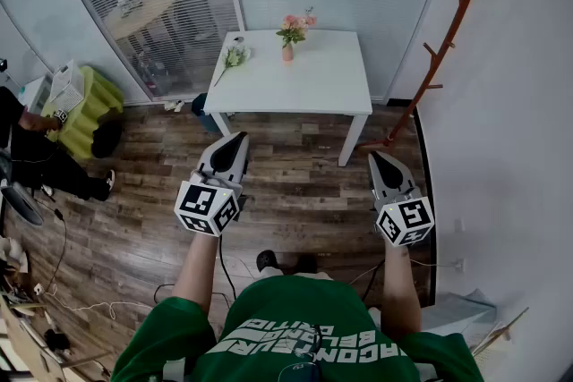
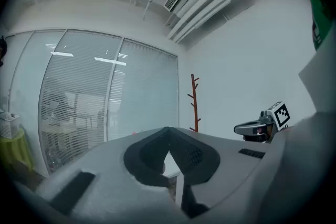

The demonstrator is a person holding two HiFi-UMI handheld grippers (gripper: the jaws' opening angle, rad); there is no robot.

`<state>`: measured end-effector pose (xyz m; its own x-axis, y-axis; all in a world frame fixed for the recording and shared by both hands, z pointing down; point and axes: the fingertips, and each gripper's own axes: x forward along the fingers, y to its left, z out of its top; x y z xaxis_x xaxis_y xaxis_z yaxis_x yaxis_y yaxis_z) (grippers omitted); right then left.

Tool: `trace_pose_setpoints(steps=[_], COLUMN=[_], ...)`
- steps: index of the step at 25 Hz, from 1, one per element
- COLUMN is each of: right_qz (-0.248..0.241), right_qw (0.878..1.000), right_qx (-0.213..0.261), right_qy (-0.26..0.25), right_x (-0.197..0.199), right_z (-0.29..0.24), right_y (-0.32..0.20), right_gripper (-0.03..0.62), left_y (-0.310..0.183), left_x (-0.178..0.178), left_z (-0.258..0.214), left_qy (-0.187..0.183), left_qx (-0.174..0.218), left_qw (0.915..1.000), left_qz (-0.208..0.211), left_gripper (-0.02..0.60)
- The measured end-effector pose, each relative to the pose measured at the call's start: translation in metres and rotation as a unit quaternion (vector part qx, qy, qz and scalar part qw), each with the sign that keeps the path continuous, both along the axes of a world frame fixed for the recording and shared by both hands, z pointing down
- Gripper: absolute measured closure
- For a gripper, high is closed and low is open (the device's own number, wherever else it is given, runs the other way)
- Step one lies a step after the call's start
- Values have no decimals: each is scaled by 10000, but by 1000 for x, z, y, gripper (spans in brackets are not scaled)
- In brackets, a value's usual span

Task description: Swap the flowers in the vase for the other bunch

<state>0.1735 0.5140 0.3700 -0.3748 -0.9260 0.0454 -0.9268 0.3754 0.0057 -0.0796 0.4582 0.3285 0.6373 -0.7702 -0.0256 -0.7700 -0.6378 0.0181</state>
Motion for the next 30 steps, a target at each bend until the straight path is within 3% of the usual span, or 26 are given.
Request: trace_pose_setpoints(steps=[23, 30], right_qz=[-404, -286], right_qw=[9988, 9989], right_qx=[-134, -240], right_qy=[236, 274], right_x=[10, 20], right_z=[16, 23], right_y=[-14, -29], right_gripper=[580, 580], left_y=[-1, -24], left_x=[27, 31], left_z=[20, 31], left_qy=[-132, 116], left_qx=[-244, -427], left_qw=[9995, 9989], left_qz=[-135, -124], left_gripper=[574, 574])
